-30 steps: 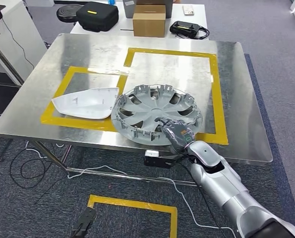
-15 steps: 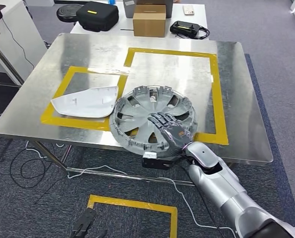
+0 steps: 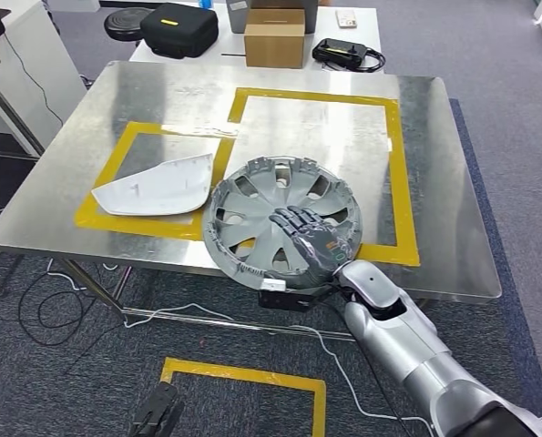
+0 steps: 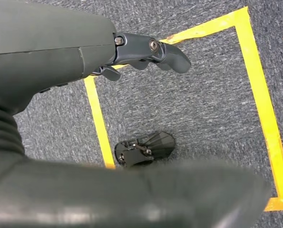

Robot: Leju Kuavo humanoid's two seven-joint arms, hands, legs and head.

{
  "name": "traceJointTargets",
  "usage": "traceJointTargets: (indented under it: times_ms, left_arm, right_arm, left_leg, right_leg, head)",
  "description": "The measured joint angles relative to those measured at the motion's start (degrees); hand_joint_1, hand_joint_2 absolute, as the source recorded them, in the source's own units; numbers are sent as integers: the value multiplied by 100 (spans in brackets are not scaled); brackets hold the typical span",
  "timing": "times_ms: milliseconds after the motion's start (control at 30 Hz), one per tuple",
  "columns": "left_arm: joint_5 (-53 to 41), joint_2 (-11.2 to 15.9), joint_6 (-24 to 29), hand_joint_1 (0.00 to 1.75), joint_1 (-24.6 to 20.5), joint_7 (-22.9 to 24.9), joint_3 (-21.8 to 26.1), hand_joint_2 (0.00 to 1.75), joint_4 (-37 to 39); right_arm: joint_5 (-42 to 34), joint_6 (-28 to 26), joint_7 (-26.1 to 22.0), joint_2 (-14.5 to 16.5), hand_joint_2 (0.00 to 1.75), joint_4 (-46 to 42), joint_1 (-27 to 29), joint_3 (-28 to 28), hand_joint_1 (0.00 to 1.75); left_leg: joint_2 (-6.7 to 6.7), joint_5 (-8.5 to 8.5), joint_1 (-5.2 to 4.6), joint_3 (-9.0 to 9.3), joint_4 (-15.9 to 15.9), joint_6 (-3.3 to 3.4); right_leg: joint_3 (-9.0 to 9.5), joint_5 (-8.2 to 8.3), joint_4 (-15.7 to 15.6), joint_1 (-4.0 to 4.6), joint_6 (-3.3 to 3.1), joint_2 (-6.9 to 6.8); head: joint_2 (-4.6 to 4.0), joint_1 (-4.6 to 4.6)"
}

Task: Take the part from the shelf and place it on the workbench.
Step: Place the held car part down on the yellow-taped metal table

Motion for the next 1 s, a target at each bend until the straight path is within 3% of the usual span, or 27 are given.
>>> traceJointTargets:
  times_ms: [267, 500, 1000]
  left_arm:
    - [34, 0, 13, 0, -1, -4, -11, 0, 0]
    - [110, 5, 27, 0, 6, -57, -7, 0, 0]
    - [114, 21, 42, 0, 17, -69, -5, 0, 0]
  right_arm:
    - [-186, -247, 24, 34, 0, -48, 58, -101, 0]
    - [-373, -533, 105, 33, 0, -554, 498, -503, 0]
    - [-411, -566, 127, 21, 0, -931, 771, -780, 0]
  left_leg:
    - [0, 0, 0, 0, 0, 0]
    - [0, -1, 0, 0, 0, 0]
    - [0, -2, -1, 1, 0, 0]
  right_leg:
    - [0, 0, -1, 0, 0, 0]
    - [-1, 0, -2, 0, 0, 0]
    - [0, 0, -2, 0, 0, 0]
  head:
    - [0, 1]
    - [0, 0]
    - [0, 1]
